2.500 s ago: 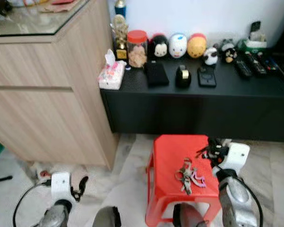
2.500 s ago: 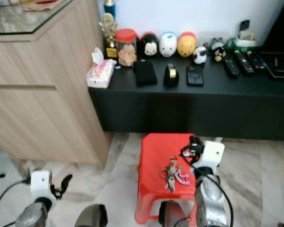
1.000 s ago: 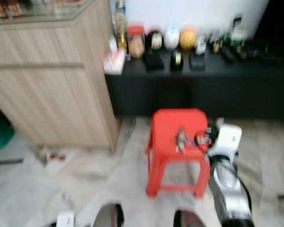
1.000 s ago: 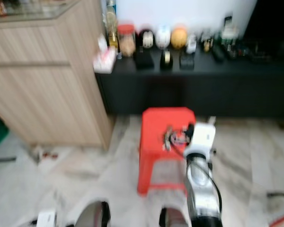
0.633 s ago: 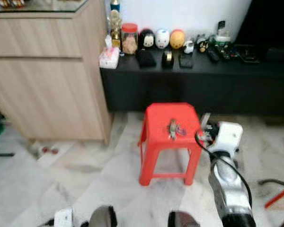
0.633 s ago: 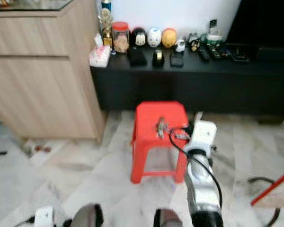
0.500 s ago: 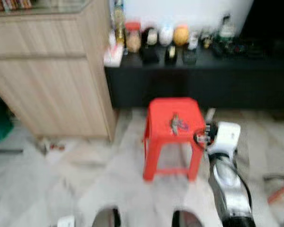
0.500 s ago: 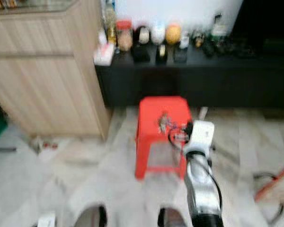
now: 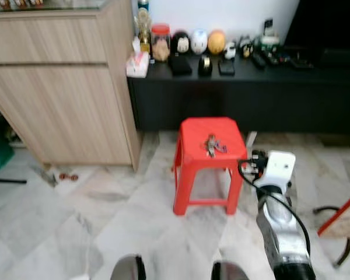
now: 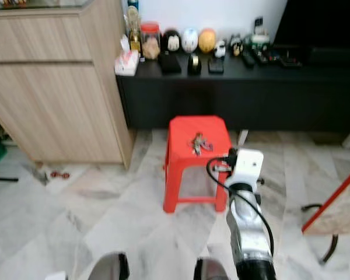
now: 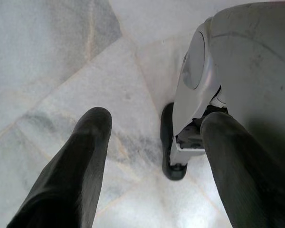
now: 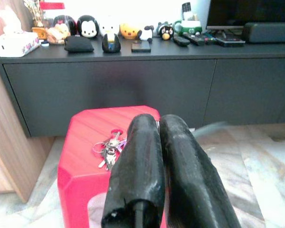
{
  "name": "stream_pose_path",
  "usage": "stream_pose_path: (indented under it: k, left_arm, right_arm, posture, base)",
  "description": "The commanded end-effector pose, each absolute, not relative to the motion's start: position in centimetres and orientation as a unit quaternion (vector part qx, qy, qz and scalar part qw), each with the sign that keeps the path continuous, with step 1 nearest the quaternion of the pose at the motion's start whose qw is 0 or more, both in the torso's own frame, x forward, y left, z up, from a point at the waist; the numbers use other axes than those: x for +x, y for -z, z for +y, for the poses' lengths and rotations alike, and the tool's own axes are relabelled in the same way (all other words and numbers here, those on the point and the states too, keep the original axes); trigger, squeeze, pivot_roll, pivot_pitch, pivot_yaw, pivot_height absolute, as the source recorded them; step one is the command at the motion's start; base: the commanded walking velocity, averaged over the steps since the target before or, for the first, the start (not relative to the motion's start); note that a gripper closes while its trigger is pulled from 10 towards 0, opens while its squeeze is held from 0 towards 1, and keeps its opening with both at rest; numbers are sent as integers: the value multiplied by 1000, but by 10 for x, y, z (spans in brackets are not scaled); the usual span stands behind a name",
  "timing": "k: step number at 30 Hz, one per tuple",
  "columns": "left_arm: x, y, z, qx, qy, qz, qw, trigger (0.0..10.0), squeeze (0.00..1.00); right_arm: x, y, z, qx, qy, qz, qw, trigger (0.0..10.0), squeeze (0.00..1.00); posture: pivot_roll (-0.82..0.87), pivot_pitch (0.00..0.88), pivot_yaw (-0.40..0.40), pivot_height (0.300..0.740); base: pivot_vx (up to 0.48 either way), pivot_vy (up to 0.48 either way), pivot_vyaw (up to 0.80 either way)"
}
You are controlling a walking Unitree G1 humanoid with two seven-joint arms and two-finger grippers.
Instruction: Hang keys on a hook
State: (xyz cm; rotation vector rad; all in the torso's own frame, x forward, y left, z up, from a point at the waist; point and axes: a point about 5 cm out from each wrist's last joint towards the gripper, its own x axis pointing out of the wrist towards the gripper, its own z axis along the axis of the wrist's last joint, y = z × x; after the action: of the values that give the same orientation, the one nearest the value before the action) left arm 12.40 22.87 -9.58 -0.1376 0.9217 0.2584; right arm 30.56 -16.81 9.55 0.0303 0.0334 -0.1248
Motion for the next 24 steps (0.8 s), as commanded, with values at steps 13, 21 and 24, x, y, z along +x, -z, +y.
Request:
stream_pose_path:
  k: [13,21,24]
  left_arm:
    - [138,94,228,-72,-117,458,878,10000,0]
    - [135,95,225,-76,-107,454,881,10000,0]
    - [135,95,224,-77,-105,453,882,10000,0]
  right_arm:
    - [309,-99,-171,4,87,17,996,10000,0]
    - [302,-99,-202,-43,209,19,977,10000,0]
    - [300,-102,-213,-49,248,13,967,10000,0]
  posture:
    - [-115,0,-34,740]
    - [-115,0,-33,740]
    - [-114,0,-33,740]
  base:
    - [0,0,0]
    - [0,0,0]
    - [0,0,0]
